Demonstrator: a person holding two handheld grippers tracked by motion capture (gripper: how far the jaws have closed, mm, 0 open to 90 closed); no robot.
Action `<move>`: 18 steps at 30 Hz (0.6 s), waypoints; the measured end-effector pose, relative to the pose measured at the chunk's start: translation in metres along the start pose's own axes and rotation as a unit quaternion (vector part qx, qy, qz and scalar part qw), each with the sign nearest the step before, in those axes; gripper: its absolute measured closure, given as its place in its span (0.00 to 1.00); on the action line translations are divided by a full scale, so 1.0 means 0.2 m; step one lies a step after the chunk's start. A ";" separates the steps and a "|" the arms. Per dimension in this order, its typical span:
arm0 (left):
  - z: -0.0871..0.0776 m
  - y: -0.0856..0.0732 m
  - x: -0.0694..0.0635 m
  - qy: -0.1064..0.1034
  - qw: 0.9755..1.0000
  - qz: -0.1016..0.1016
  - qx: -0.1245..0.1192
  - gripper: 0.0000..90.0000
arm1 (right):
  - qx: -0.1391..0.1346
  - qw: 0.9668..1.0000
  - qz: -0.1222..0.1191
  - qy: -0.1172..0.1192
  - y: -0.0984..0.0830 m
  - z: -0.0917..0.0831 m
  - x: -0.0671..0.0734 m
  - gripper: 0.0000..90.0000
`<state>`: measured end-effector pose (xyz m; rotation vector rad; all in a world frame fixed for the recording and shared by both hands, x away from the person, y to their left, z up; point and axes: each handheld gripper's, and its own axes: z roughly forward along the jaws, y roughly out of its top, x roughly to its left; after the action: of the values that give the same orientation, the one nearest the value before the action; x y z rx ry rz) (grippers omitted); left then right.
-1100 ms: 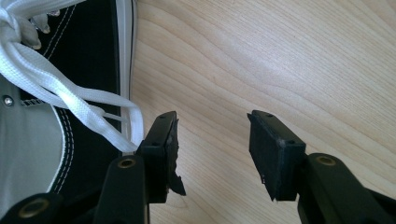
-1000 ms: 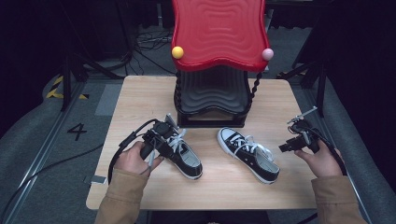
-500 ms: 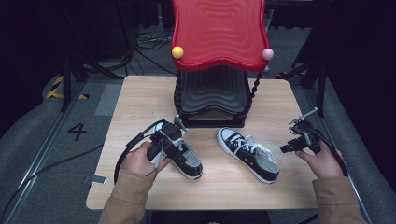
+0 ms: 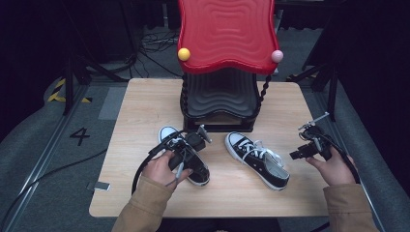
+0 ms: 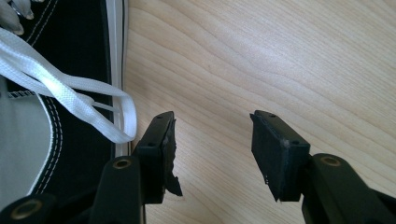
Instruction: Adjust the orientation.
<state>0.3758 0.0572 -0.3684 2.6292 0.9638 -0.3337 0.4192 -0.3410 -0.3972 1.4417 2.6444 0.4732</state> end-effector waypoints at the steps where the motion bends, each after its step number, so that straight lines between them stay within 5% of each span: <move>1: 0.02 0.01 0.00 0.002 1.000 0.000 0.004 0.54 | 0.002 1.000 0.001 -0.001 0.00 0.00 0.00 0.55; 11: 0.14 0.05 0.03 -0.004 1.000 -0.007 0.019 0.57 | 0.005 1.000 -0.002 -0.001 0.00 0.02 0.01 0.55; 18: 0.20 0.07 0.02 0.012 0.999 -0.012 0.036 0.80 | 0.008 1.000 -0.006 -0.003 0.00 0.03 0.01 0.55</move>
<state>0.3841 0.0352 -0.4031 2.6935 1.0084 -0.3502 0.4202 -0.3378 -0.4026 1.4278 2.6573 0.4459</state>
